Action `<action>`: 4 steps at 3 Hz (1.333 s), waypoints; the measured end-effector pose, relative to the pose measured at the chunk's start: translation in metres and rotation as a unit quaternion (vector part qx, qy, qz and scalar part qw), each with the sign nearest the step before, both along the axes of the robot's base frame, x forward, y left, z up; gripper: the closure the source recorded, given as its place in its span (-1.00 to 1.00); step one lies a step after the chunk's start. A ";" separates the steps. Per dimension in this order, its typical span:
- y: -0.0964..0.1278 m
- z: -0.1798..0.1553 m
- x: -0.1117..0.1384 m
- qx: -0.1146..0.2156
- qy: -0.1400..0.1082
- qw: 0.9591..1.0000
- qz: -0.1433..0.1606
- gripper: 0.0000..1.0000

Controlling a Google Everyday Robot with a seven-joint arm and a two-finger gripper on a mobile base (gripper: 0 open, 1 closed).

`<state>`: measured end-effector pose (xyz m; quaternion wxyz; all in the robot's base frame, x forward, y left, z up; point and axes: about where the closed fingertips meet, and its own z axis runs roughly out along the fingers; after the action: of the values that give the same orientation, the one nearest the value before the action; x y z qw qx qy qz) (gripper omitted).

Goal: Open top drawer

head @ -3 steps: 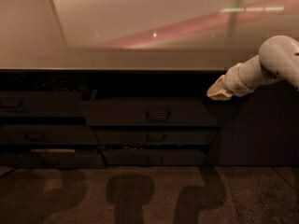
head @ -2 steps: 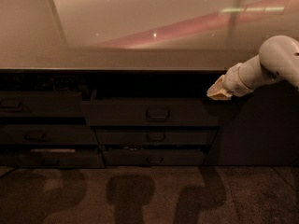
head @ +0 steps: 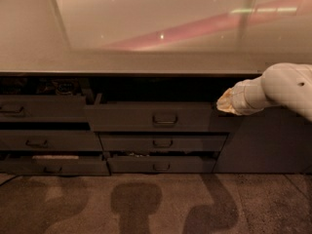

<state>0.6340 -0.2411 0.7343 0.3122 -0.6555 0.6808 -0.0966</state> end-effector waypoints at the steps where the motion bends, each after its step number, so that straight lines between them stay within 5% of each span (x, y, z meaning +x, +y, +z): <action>1: 0.007 -0.012 0.002 -0.004 -0.014 1.000 0.006 1.00; 2: 0.008 -0.013 0.003 -0.007 -0.014 1.000 0.004 1.00; 4: 0.006 0.003 0.043 -0.062 -0.013 0.997 -0.039 1.00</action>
Offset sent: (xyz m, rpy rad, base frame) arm 0.0021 0.0067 -0.0131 -0.0266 -0.0304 0.0011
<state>0.6773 -0.2348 0.7369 0.2753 -0.6452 0.6947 -0.1593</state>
